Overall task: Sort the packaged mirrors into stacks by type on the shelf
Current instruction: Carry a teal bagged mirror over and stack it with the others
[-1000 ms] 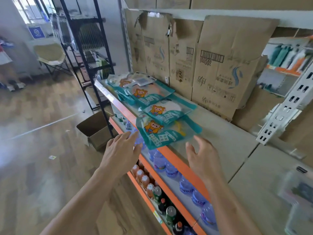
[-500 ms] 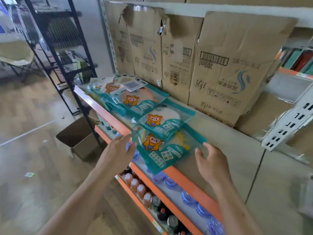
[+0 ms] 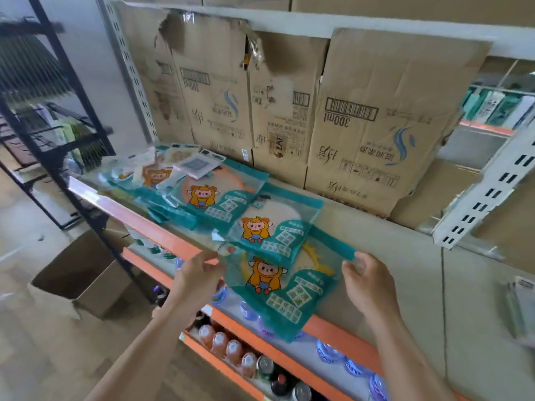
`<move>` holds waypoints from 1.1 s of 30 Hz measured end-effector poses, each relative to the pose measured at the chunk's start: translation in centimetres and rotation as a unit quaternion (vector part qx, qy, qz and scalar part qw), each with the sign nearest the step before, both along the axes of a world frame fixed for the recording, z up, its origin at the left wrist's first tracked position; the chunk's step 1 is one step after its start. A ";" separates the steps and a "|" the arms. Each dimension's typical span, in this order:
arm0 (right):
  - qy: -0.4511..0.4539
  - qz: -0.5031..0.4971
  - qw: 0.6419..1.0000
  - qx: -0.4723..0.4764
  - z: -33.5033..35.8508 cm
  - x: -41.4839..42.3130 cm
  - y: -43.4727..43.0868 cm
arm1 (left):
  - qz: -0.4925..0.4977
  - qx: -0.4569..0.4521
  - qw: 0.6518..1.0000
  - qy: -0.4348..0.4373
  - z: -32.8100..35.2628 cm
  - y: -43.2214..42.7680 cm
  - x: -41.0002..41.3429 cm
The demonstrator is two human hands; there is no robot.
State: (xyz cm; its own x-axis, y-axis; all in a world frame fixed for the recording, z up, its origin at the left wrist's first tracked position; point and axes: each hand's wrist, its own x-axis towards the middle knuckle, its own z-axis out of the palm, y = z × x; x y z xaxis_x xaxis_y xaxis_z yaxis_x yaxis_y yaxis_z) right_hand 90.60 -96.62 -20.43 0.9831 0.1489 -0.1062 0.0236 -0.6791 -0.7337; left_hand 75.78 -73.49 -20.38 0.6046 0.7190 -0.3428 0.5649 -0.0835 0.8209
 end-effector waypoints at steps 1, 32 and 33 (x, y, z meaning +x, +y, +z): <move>0.009 -0.019 1.000 0.019 0.0 -0.1 0.2 | -0.006 -0.005 1.000 -0.001 -0.2 0.3 0.1; -0.043 -0.203 0.971 0.121 -1.2 -4.1 -0.9 | -0.158 -0.134 0.978 -0.031 -1.7 1.2 -2.9; -0.046 -0.209 0.969 0.125 -1.2 -4.2 -1.1 | -0.164 -0.132 0.977 -0.032 -1.7 1.0 -2.9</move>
